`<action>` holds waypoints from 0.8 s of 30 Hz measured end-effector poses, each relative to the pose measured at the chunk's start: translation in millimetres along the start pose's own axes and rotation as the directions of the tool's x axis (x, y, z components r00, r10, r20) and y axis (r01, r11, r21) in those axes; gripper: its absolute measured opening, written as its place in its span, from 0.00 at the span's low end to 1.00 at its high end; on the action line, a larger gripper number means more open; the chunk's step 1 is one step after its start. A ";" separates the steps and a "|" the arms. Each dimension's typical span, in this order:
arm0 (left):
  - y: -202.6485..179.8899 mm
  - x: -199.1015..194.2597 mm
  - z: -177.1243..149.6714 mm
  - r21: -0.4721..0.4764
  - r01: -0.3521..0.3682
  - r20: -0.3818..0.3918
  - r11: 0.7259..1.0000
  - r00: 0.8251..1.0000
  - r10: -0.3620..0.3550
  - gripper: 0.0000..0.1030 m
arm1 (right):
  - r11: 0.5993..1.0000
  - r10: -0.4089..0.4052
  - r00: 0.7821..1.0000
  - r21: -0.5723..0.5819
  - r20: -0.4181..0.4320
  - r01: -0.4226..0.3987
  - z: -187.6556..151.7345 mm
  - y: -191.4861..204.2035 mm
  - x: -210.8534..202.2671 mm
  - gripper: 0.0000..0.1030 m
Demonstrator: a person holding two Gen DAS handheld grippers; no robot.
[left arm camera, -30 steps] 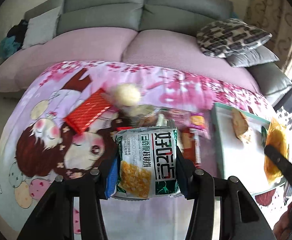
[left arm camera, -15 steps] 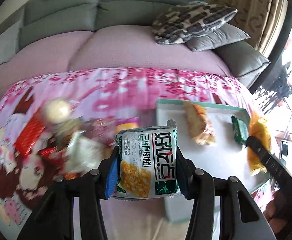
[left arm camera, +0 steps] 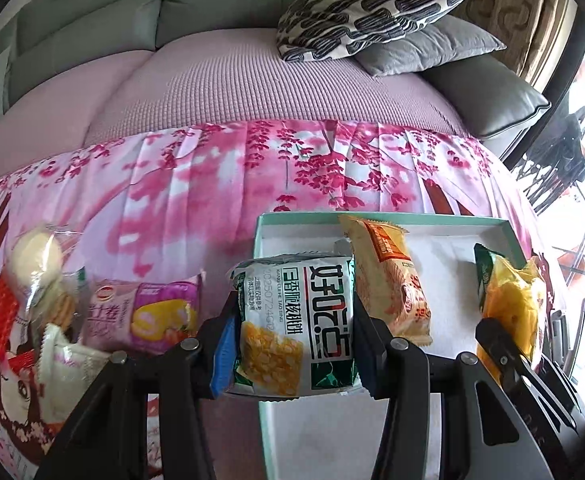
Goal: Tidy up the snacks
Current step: 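Carry the corn bag and yellow bread pack over the tray with both tools, then open both tools to drop the corn bag and bread pack in the tray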
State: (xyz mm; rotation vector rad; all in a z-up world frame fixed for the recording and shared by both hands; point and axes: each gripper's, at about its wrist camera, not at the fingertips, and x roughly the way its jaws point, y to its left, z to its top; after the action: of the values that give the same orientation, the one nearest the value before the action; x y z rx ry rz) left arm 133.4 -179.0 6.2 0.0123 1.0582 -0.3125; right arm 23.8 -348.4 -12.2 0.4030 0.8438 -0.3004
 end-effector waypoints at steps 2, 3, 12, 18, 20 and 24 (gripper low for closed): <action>-1.5 7.2 1.9 0.003 -0.004 -0.008 1.000 1.000 0.004 0.50 | 1.000 -0.003 1.000 0.006 -0.003 0.003 -0.8 -2.2 4.2 0.38; -2.3 9.6 2.6 0.005 -0.009 -0.007 1.000 1.000 0.009 0.50 | 1.000 0.004 1.000 0.016 -0.003 -0.004 -0.8 -3.0 6.0 0.38; -5.1 12.3 4.7 0.041 -0.047 0.037 0.998 0.998 0.046 0.50 | 0.999 -0.003 1.000 0.032 -0.016 0.003 -3.8 -6.6 23.0 0.38; -12.4 12.7 3.7 0.060 0.000 0.044 0.998 0.999 -0.003 0.50 | 0.999 -0.006 1.000 0.038 -0.019 0.006 -4.4 -7.9 27.3 0.38; -14.9 16.0 3.1 0.063 0.010 0.036 0.998 0.999 -0.012 0.50 | 0.999 -0.005 1.000 0.037 -0.019 0.006 -4.4 -7.7 28.0 0.38; -13.8 20.0 2.1 0.059 0.011 0.028 0.998 1.000 -0.013 0.50 | 0.999 -0.013 1.000 0.031 -0.016 0.013 -4.8 -6.8 27.4 0.38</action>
State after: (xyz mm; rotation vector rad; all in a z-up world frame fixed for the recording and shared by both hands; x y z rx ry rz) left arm 140.7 -197.4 -8.0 0.0543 1.0209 -0.3539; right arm 35.1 -354.8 -37.7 0.4295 0.8588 -0.3231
